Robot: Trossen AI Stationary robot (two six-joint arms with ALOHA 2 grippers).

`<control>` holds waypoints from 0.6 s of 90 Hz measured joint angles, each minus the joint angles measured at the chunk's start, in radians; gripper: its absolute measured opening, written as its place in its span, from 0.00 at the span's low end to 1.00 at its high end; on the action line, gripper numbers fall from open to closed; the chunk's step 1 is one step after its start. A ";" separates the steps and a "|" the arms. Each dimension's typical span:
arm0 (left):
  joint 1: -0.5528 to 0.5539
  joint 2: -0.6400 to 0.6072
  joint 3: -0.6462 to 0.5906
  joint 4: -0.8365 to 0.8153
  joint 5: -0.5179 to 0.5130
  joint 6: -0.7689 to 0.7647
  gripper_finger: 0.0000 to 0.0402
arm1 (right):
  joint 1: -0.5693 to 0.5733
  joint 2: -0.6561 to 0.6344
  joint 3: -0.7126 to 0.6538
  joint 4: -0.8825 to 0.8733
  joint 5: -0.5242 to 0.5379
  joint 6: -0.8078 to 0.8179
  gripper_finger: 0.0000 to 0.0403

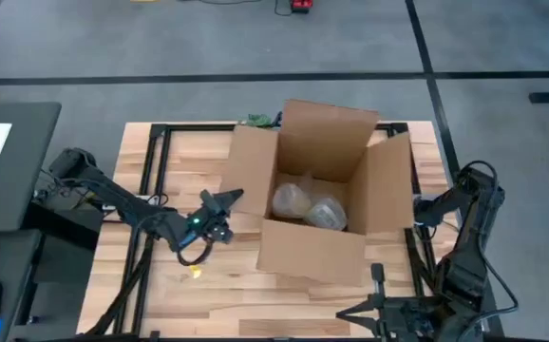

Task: Wrap mug
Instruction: Move the box to the center

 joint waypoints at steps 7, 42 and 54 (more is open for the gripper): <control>-0.017 -0.011 0.000 -0.053 -0.003 -0.029 0.00 | 0.000 -0.010 0.000 -0.003 -0.001 0.021 0.00; -0.025 -0.017 0.006 -0.337 -0.075 -0.353 0.00 | -0.007 -0.042 0.000 -0.548 -0.346 0.856 0.00; -0.031 -0.017 0.006 -0.361 -0.084 -0.446 0.00 | -0.007 -0.041 0.000 -0.779 -0.505 1.164 0.00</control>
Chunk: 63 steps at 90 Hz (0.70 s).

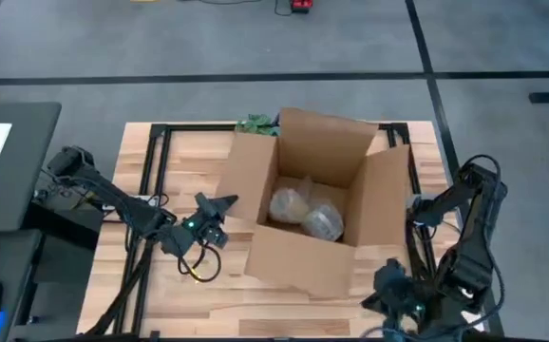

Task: Wrap mug
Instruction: Move the box to the center

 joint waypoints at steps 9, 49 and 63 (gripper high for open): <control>-0.021 0.001 0.000 0.001 -0.011 -0.004 0.00 | 0.000 0.000 0.000 -0.178 -0.071 0.161 0.00; -0.110 0.003 0.003 0.253 0.055 0.006 0.12 | -0.037 0.003 -0.012 -0.424 0.313 0.297 0.00; -0.136 0.003 0.003 0.327 0.051 -0.016 0.19 | -0.053 0.003 -0.012 -0.409 0.293 0.267 0.00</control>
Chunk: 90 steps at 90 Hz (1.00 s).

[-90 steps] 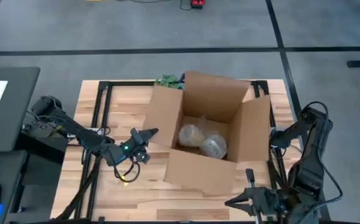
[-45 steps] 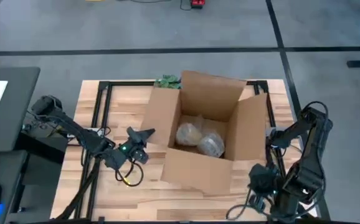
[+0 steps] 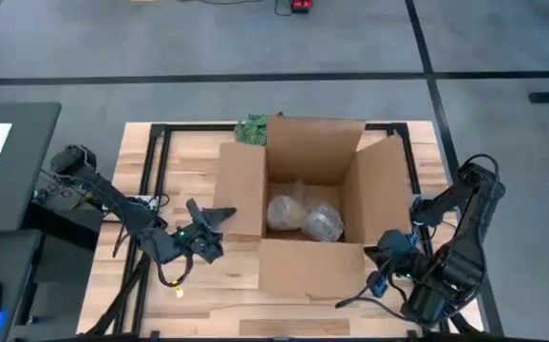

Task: Wrap mug
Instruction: Move the box to the center

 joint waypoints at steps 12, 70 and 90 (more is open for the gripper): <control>-0.050 0.000 0.000 0.064 0.000 -0.082 0.21 | 0.002 0.000 0.000 0.001 -0.121 0.008 0.00; -0.155 -0.002 0.005 -0.123 -0.075 -0.422 0.36 | -0.053 0.001 -0.047 -0.011 -0.125 -0.027 0.00; -0.154 -0.031 0.016 -0.105 -0.104 -0.223 0.58 | -0.058 0.001 -0.047 -0.001 -0.126 -0.029 0.00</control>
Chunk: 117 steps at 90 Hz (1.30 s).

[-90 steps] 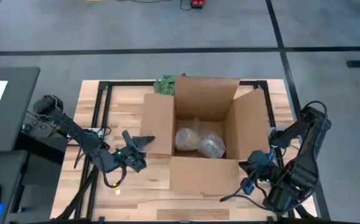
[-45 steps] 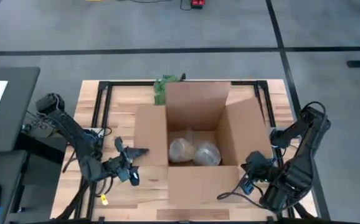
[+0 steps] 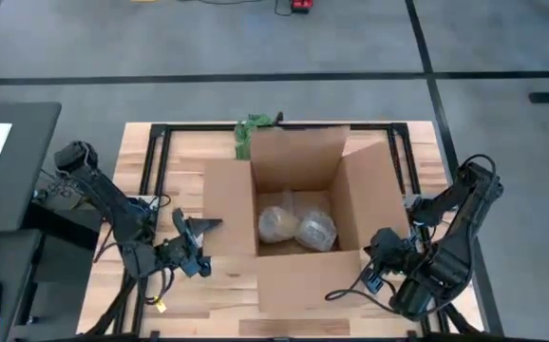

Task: Wrap mug
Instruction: Move the box to the center, then close the box

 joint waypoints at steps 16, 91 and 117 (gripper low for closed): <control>-0.002 -0.059 0.021 -0.010 -0.163 -0.045 0.66 | 0.000 0.000 0.000 0.003 0.018 0.000 0.00; 0.009 -0.140 0.010 -0.475 -0.200 -1.104 0.67 | -0.034 0.000 0.000 0.225 0.390 -0.460 0.00; 0.037 -0.140 0.010 -0.390 -0.065 -0.984 0.67 | -0.085 0.000 0.000 0.343 0.393 -0.661 0.00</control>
